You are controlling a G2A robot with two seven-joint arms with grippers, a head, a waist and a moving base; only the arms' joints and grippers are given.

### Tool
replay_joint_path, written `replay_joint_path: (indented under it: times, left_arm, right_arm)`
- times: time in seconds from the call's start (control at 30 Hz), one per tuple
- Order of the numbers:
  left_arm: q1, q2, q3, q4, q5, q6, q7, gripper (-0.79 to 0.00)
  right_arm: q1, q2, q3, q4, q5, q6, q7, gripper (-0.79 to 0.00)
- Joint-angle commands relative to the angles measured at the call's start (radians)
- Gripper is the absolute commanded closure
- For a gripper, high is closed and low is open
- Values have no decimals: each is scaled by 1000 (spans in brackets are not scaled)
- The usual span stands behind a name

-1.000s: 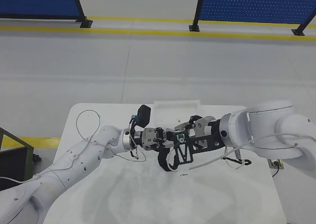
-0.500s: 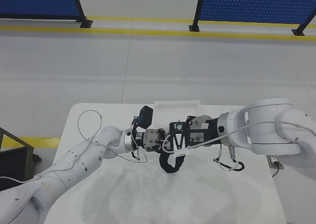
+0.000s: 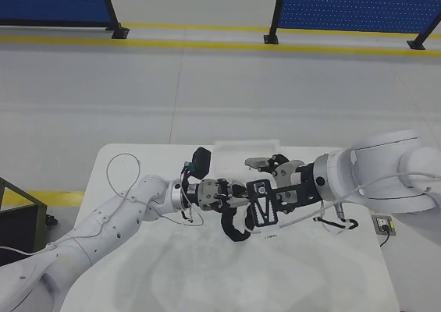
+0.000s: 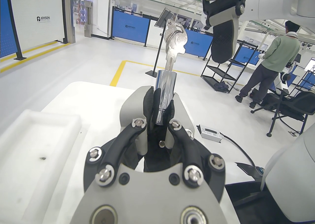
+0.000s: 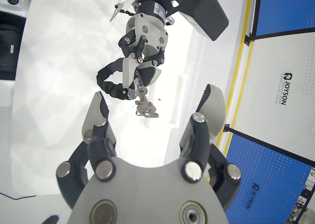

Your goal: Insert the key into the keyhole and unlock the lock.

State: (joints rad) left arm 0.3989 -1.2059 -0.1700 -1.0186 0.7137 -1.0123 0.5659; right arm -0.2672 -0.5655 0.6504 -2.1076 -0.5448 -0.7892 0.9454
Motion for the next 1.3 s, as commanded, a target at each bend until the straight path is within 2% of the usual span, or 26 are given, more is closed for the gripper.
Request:
replay_joint_path:
  times: [0.0,0.3,0.57,0.8,0.87,1.13,1.27]
  left_arm:
    - [1,2,0,-3,0,0,-2,0]
    - [2,15,0,-21,-16,0,-16,0]
    - [0,21,0,-38,-38,0,-41,0]
    - [0,24,0,-46,-49,0,-50,0]
    - [0,25,0,-47,-51,0,-50,0]
    - [2,24,0,-54,-52,0,-59,0]
    - [2,22,0,-55,-50,0,-61,0]
  right_arm:
    - [-7,2,5,-9,-15,-9,0,-345]
    - [-17,-2,6,-49,-90,-34,15,-259]
    - [-17,-15,-9,-48,-129,-40,25,-256]
    - [-18,-24,-16,-41,-141,-39,31,-95]
    - [-21,-26,-14,-38,-136,-30,22,0]
    - [-41,-30,-9,-8,-23,39,16,0]
    - [-40,-33,-14,14,110,140,88,0]
